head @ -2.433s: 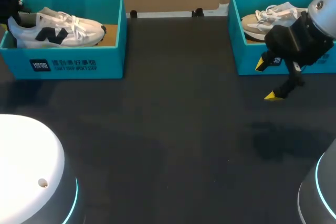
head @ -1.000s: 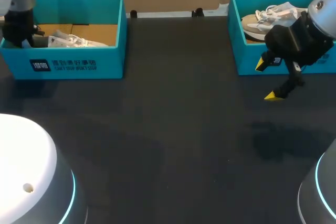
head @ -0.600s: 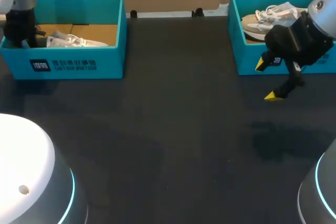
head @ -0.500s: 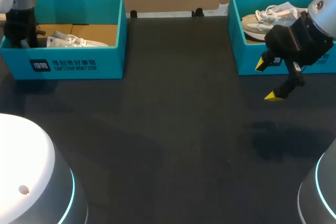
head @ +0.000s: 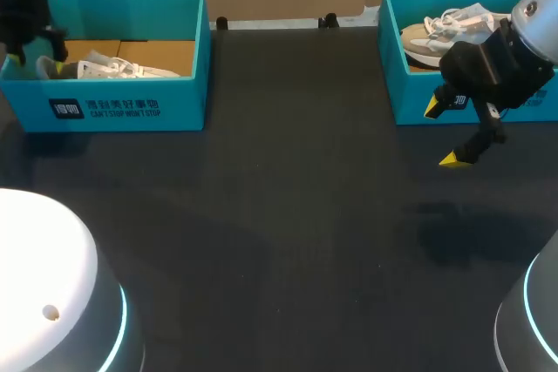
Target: Take the shoe out of the shoebox, open the shoe tongue, remove and reinsert the insole, then place the shoe into the shoebox
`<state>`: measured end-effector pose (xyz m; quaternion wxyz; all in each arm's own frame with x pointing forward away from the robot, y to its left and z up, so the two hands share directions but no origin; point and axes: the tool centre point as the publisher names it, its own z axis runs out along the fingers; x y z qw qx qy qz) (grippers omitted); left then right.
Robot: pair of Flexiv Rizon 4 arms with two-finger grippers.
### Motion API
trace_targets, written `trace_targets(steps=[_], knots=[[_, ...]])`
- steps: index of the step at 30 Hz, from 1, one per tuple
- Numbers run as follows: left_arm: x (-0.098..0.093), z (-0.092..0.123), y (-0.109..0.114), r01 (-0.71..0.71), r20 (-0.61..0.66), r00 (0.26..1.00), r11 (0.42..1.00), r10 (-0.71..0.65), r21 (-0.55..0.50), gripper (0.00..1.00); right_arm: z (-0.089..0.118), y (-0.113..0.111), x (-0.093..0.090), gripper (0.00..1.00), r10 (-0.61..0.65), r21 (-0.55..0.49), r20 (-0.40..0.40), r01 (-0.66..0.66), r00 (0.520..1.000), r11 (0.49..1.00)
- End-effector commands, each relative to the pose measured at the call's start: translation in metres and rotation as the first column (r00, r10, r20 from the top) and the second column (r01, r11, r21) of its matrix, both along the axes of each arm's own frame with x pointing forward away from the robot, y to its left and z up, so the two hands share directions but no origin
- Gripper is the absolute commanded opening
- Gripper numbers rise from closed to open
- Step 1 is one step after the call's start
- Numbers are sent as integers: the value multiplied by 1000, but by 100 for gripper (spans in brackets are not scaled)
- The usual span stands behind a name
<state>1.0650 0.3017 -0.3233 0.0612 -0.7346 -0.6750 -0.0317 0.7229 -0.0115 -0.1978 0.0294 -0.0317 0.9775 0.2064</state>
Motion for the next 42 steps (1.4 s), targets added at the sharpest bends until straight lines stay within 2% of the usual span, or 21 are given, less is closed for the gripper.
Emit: trace_targets(steps=[1,6,15,22,30,33,36,39,42], knots=[[-13,24,-1,-6,20,1000,1000,6,-11,98,0,1,1,100,-1,-2,-1,1,1000,1000],[-16,44,-6,-23,33,999,999,24,-26,100,0,1,1,100,-1,-2,-1,1,1000,1000],[-30,88,-11,-150,52,987,986,154,-68,100,0,1,1,100,-1,-2,-1,1,1000,1000],[-42,112,-19,-167,35,985,983,170,-69,100,-2,-23,38,100,-69,-41,23,70,997,997],[-42,112,-19,-167,35,985,983,170,-69,100,0,-45,82,100,-138,-69,30,140,990,988],[-42,112,-19,-167,35,985,983,170,-69,100,-2,-55,101,100,-208,-68,19,209,978,975],[-42,112,-19,-167,35,985,983,170,-69,100,-7,-71,117,100,-349,-14,-3,349,937,937],[-42,112,-19,-167,35,985,983,170,-69,100,-15,-89,130,100,-500,89,-43,502,865,860],[-42,112,-19,-167,35,985,983,170,-69,100,-16,-100,139,100,-622,112,-54,624,781,773]])
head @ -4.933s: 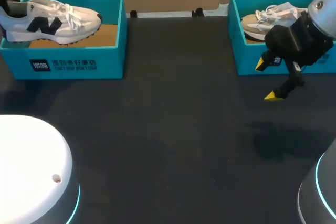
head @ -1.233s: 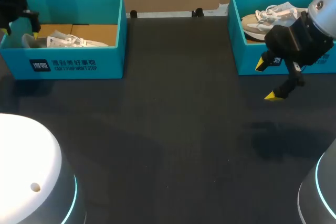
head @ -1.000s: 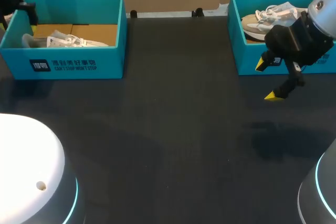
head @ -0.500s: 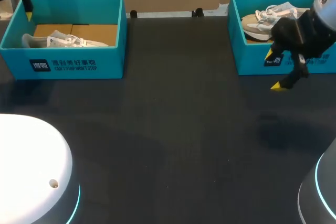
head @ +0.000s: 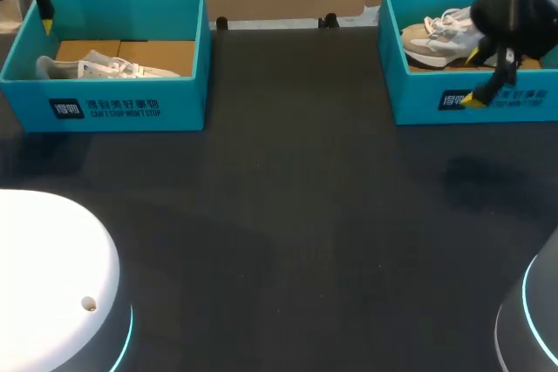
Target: Take the shoe out of the shoebox, open the shoe tongue, remove and reinsert the insole, then place the shoe into the shoebox
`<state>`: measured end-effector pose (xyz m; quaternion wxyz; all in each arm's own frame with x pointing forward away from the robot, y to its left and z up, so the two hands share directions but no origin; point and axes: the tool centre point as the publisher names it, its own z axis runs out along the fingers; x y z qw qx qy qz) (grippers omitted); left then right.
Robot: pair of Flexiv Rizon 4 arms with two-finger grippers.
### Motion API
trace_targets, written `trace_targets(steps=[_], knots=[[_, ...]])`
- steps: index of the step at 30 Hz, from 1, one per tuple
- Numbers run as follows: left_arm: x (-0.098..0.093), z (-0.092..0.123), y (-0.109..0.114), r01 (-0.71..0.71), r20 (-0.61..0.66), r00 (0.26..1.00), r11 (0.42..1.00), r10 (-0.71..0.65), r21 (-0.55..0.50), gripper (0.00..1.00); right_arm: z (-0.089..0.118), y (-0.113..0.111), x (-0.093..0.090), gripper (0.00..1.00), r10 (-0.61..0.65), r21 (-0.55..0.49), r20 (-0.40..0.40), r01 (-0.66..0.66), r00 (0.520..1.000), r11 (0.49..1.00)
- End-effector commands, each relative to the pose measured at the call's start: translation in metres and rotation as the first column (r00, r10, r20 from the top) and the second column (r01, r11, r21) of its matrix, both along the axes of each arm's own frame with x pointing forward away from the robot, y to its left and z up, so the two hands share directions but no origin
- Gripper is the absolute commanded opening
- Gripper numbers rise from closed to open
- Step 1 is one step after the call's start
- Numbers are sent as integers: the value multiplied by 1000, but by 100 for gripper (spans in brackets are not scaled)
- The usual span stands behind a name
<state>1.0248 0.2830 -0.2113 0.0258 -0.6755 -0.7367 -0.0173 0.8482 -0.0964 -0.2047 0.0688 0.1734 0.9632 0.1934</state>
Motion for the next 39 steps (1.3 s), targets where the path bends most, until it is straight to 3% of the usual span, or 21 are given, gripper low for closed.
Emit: trace_targets(steps=[1,2,34,39], knots=[[-2,0,0,0,3,1000,1000,0,2,100,-8,-19,15,100,-323,123,-6,322,946,939],[-2,0,0,0,3,1000,1000,0,2,100,-7,-21,16,100,-389,126,-19,388,921,913],[-2,0,0,0,3,1000,1000,0,2,100,-7,-21,16,100,-389,126,-19,388,921,913],[-2,0,0,0,3,1000,1000,0,2,100,-9,-21,45,100,-395,127,-18,394,918,910]])
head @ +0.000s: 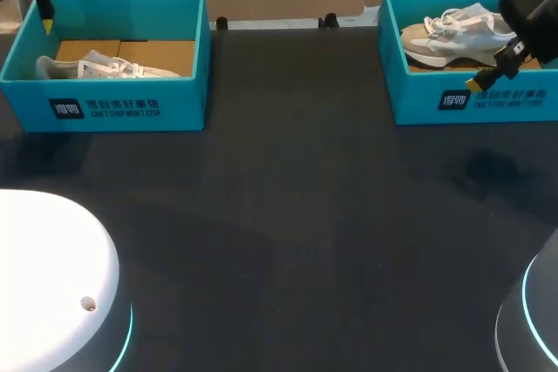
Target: Take the shoe out of the shoebox, open the shoe tongue, remove and reinsert the insole, then place the shoe into the shoebox
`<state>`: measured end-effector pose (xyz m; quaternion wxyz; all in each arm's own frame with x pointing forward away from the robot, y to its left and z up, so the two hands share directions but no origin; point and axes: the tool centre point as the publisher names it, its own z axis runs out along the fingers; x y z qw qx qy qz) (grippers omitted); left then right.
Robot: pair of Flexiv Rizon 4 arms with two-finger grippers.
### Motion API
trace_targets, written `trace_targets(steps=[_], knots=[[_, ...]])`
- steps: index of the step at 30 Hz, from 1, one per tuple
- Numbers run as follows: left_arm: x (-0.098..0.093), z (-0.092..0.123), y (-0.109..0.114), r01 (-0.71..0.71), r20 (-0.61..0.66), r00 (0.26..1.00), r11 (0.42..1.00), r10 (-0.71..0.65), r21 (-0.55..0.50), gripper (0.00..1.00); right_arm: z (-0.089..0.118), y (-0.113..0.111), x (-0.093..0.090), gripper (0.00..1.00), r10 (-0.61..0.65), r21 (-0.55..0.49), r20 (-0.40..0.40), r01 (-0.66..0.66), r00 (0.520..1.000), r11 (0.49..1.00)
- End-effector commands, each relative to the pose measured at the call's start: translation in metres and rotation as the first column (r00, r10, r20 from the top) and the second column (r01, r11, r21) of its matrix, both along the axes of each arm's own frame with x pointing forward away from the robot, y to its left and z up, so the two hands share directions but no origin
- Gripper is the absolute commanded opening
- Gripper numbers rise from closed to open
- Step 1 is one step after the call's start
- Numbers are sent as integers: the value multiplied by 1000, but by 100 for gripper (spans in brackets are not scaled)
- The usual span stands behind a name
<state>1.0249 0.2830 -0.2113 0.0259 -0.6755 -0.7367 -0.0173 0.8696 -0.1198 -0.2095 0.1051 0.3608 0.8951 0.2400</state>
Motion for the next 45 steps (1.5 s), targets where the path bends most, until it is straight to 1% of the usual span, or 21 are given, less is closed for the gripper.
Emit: trace_targets(steps=[1,9,10,11,28,29,30,31,34,35,37,39,43,45], knots=[[-2,0,0,0,3,1000,1000,0,2,100,-5,2,28,100,-17,11,-12,17,1000,1000],[-2,0,0,0,3,1000,1000,0,2,100,-11,-7,67,100,-114,42,-8,115,993,993],[-2,0,0,0,3,1000,1000,0,2,100,-10,-10,71,100,-133,27,-16,134,991,991],[-2,0,0,0,3,1000,1000,0,2,100,-9,-12,74,100,-152,15,-6,153,988,988],[-2,0,0,0,3,1000,1000,0,2,100,-9,-12,74,100,-152,15,-6,153,988,988],[-2,0,0,0,3,1000,1000,0,2,100,-12,-13,77,100,-185,6,-11,185,983,983],[-2,0,0,0,3,1000,1000,0,2,100,-15,-17,86,100,-267,16,-41,267,963,963],[-2,0,0,0,3,1000,1000,0,2,100,-18,-20,93,100,-324,2,-45,325,945,946],[-2,0,0,0,3,1000,1000,0,2,100,-18,-26,113,100,-433,-30,-40,432,901,902],[-2,0,0,0,3,1000,1000,0,2,100,-17,-31,122,100,-479,-33,-36,478,877,878],[-2,0,0,0,3,1000,1000,0,2,100,-17,-36,134,100,-523,-61,-28,521,852,851],[-2,0,0,0,3,1000,1000,0,2,100,-18,-40,145,100,-554,-77,-38,551,831,831],[-2,0,0,0,3,1000,1000,0,2,100,-23,-49,166,100,-637,-94,-57,631,769,770],[-2,0,0,0,3,1000,1000,0,2,100,-25,-52,174,100,-645,-91,-61,640,761,763]])
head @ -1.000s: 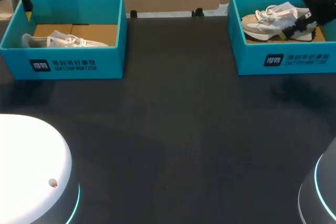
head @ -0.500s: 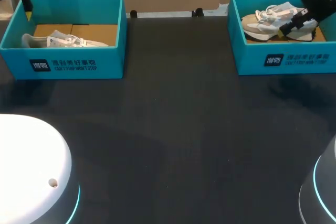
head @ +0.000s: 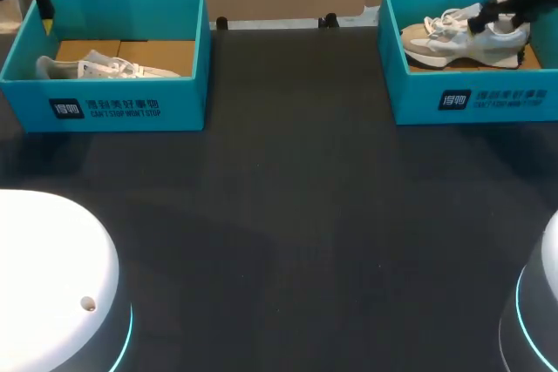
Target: Take the shoe out of the shoebox, open the shoe tongue, remove and reinsert the insole, then place the shoe into the shoebox
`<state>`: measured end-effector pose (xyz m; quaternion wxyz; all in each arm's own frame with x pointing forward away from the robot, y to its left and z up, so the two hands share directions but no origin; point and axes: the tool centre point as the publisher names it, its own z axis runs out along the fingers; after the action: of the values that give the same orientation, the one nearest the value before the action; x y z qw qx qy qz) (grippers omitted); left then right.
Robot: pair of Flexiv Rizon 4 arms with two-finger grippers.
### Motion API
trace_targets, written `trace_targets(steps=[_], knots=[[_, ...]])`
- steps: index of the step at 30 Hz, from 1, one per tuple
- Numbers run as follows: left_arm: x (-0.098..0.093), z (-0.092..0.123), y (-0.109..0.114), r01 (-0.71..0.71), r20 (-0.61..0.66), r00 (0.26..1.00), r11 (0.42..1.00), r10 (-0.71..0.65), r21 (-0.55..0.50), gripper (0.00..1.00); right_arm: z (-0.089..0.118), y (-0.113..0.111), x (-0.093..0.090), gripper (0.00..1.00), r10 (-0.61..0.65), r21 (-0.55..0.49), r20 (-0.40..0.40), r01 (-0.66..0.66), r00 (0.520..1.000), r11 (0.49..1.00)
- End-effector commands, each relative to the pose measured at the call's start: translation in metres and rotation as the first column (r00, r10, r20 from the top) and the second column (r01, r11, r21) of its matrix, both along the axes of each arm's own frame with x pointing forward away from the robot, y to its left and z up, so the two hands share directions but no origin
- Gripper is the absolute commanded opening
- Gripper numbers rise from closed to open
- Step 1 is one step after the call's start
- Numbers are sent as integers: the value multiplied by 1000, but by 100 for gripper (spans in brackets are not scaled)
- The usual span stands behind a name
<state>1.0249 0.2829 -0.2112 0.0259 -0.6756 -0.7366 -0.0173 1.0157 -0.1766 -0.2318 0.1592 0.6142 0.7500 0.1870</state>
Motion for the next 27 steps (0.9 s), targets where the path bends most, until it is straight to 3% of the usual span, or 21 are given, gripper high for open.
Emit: trace_targets(steps=[1,11,22,27], knots=[[-2,0,0,0,3,1000,1000,0,2,100,-3,3,33,100,-116,-46,-75,113,990,993],[-2,0,0,0,3,1000,1000,0,2,100,-8,-27,55,100,-209,-20,-139,208,968,978],[-2,0,0,0,3,1000,1000,0,2,100,-8,-27,55,100,-209,-20,-139,208,968,978],[-2,0,0,0,3,1000,1000,0,2,100,-22,-38,58,100,-305,-21,-184,307,934,952]])
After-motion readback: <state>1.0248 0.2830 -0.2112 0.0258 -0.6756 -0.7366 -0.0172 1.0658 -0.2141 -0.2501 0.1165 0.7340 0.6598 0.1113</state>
